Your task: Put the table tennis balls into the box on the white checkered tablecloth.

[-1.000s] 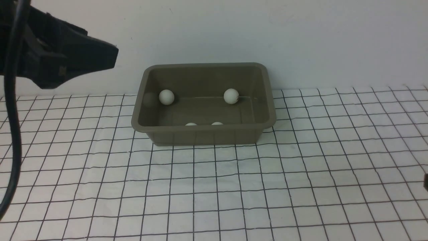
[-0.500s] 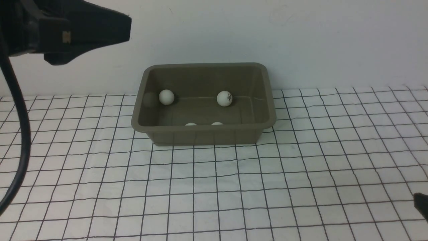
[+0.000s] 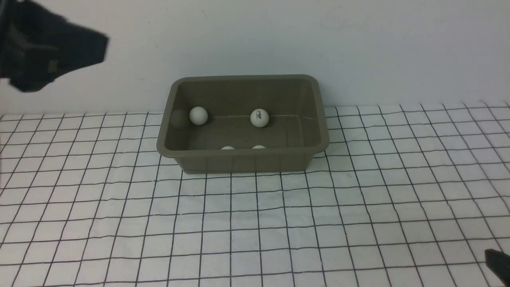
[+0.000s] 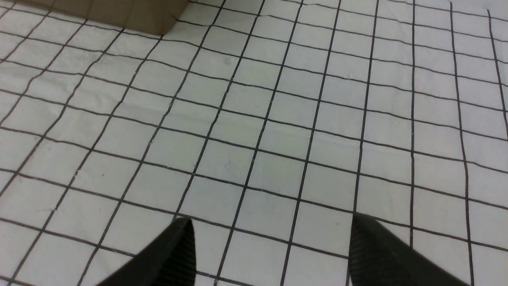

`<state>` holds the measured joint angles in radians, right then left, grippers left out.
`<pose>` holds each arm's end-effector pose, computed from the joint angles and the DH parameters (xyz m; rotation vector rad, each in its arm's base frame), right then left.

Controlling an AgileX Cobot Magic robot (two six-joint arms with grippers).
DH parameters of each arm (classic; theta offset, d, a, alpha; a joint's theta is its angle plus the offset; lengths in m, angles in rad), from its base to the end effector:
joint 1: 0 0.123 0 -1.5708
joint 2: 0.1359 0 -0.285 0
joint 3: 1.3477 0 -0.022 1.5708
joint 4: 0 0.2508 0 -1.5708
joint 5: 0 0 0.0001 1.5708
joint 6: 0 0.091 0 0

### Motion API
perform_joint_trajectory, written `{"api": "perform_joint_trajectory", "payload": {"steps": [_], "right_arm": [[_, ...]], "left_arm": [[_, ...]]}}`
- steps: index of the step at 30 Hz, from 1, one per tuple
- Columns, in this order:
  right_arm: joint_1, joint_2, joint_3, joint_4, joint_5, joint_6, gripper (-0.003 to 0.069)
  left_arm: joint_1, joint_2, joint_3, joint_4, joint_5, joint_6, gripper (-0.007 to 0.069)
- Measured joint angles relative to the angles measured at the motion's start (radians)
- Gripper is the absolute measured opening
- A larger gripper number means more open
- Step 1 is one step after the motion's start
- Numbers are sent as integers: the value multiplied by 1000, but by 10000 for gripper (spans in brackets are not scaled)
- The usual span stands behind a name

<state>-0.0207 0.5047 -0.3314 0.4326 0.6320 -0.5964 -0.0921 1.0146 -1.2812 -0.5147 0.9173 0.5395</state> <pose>0.0926 0.0207 0.2387 -0.3761 2.1904 0.1379 0.1809 -0.0525 0.4508 0.5462 1.9662 -0.3414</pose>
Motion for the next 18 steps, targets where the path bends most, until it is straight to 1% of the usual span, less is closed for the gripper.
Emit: {"api": "perform_joint_trajectory", "payload": {"steps": [2,3,5,7,9,11,15,18], "right_arm": [[0,0,0,-1,0,0,472],[0,0,0,-1,0,0,472],[0,0,0,-1,0,0,472],[0,0,0,-1,4,0,472],[0,0,0,-1,13,0,472],[0,0,0,-1,25,0,472],[0,0,0,-1,52,0,472],[0,0,0,-1,68,0,472]], "left_arm": [[0,-64,16,156,16,-130,415],[0,-130,39,262,19,-233,415],[0,-203,74,346,10,-329,415],[0,-325,160,426,-30,-445,415],[0,-401,235,443,-69,-493,415],[0,-518,402,454,-141,-517,415],[0,-683,735,478,-285,-494,415],[0,-787,949,543,-403,-489,415]]}}
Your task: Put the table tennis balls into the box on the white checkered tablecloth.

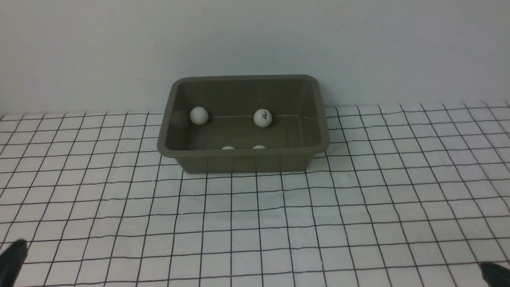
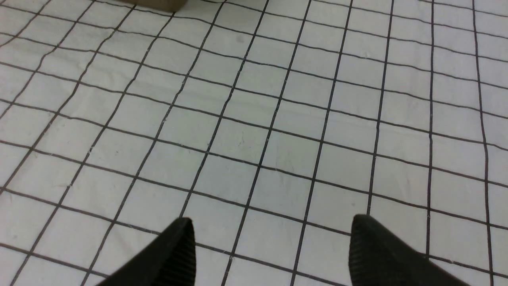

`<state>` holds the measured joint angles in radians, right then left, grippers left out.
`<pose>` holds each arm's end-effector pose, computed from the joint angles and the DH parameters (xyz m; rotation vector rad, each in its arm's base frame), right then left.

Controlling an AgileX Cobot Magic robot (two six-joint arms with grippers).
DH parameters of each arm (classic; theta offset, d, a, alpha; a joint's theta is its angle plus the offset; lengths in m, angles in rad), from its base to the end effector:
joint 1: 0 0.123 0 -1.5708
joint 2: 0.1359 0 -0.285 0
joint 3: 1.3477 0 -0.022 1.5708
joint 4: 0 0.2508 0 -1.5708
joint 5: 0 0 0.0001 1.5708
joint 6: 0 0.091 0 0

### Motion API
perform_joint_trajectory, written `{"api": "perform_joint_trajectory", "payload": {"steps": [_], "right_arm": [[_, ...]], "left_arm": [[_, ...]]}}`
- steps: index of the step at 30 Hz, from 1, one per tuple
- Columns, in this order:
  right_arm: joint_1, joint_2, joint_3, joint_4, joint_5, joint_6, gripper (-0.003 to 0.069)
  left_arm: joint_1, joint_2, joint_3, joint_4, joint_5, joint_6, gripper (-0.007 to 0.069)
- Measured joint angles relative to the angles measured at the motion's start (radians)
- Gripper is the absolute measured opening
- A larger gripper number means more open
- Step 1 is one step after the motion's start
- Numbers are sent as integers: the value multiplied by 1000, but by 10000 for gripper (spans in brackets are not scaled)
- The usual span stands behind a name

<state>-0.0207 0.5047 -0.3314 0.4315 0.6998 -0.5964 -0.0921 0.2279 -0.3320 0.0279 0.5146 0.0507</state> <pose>0.0885 0.0227 0.2346 -0.4065 2.2459 0.1699 0.0618 -0.0045 0.2647 0.1487 1.8881 0.0013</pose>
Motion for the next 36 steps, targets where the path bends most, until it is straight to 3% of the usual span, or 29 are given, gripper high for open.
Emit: {"api": "perform_joint_trajectory", "payload": {"steps": [4,16,29,36], "right_arm": [[0,0,0,-1,15,0,472],[0,0,0,-4,23,0,472],[0,0,0,-4,23,0,472],[0,0,0,-4,23,0,472]], "left_arm": [[0,-61,147,63,-61,-6,415],[1,-237,351,69,-96,-60,415],[1,-239,353,64,-103,-97,415],[1,-239,353,0,-106,-76,415]]}}
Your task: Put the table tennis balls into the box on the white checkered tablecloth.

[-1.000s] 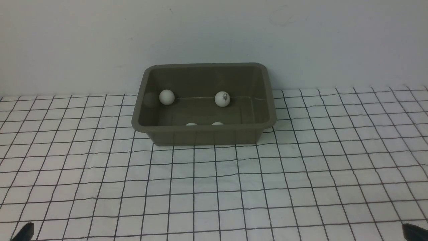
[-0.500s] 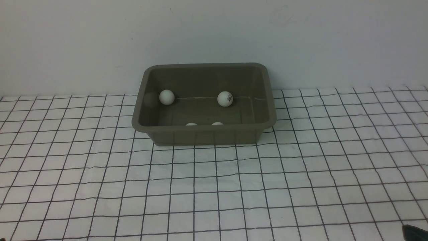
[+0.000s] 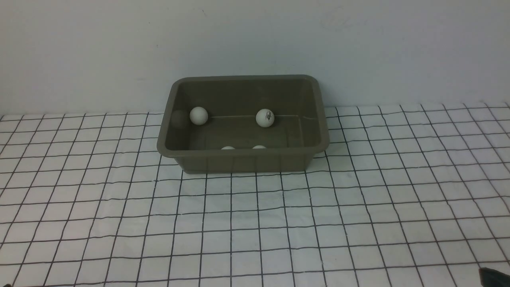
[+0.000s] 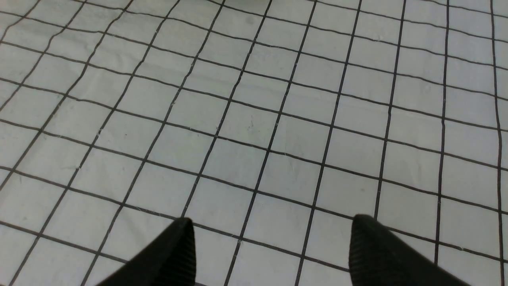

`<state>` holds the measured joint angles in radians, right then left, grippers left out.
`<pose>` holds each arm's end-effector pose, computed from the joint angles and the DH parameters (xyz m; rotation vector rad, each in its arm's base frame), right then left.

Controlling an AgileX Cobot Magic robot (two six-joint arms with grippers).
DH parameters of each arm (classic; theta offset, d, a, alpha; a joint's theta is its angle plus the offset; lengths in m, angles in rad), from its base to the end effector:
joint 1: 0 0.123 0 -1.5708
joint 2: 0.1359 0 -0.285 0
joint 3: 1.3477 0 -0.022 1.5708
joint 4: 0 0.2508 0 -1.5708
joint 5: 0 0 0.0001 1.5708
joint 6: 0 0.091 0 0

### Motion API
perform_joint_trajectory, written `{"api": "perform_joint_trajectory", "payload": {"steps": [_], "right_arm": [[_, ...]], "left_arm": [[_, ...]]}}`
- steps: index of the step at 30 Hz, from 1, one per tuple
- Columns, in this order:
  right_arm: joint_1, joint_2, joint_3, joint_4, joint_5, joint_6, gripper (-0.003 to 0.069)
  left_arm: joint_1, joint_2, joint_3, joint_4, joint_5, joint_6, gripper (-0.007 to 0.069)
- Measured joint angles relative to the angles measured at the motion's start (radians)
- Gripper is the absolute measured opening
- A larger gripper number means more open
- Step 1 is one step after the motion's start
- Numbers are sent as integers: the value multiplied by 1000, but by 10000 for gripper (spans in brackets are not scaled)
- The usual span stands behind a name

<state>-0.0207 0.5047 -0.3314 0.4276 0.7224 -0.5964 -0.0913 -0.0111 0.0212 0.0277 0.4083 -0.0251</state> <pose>0.0870 0.0232 0.2332 -0.4189 2.2649 0.1770 0.0515 -0.0037 0.1701 0.0797 1.9005 -0.0513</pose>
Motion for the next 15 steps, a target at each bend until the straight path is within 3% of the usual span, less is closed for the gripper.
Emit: {"api": "perform_joint_trajectory", "payload": {"steps": [15], "right_arm": [[0,0,0,0,0,0,472]], "left_arm": [[3,0,0,-21,-2,4,415]]}}
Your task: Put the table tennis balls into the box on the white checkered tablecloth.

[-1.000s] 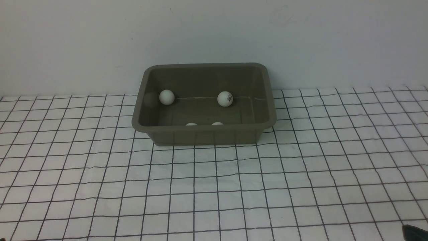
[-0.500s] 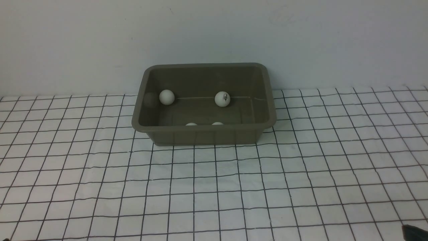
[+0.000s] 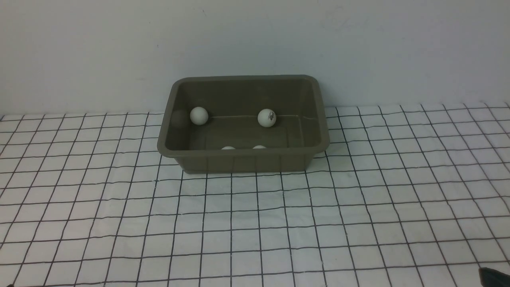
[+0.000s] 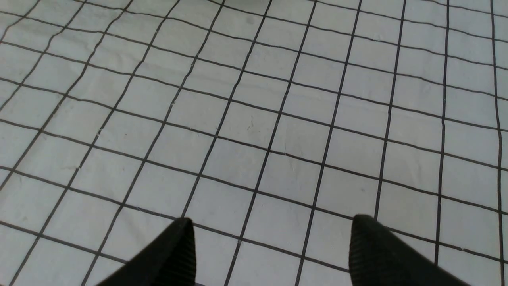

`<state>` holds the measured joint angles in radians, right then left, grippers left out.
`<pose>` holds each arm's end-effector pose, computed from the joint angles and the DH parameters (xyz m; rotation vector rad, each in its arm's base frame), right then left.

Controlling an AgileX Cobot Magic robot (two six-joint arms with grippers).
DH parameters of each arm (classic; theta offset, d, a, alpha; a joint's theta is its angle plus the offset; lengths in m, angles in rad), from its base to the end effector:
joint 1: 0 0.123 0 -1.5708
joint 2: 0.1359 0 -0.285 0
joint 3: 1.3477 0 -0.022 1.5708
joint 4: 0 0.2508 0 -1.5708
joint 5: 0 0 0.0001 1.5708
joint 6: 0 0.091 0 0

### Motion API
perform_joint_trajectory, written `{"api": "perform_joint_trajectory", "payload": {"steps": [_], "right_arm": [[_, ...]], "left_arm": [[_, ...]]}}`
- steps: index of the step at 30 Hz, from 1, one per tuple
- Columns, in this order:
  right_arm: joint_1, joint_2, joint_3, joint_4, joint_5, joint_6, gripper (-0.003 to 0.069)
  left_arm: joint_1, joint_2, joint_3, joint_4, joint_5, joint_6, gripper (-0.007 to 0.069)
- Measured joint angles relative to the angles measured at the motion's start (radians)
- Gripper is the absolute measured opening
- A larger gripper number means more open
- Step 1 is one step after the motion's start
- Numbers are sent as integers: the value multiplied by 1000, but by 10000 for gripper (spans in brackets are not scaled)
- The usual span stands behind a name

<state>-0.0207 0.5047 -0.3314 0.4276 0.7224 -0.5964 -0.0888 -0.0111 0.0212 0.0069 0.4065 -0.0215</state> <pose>0.0870 0.0232 0.2332 -0.4189 2.2649 0.1770 0.0515 -0.0043 0.1702 0.0681 1.8995 -0.0680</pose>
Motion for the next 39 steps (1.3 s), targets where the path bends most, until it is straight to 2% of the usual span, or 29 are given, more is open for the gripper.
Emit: {"api": "perform_joint_trajectory", "payload": {"steps": [7,26,30,34,39], "right_arm": [[0,0,0,0,0,0,472],[0,-61,0,-3,-1,-1,472],[0,-196,0,1,-91,11,472],[0,-331,0,85,-256,26,472],[0,-383,0,150,-363,24,472]], "left_arm": [[46,0,0,0,0,0,415],[48,0,0,0,0,0,415],[48,0,0,0,0,0,415],[48,0,0,0,0,0,415],[48,0,0,0,0,0,415]]}}
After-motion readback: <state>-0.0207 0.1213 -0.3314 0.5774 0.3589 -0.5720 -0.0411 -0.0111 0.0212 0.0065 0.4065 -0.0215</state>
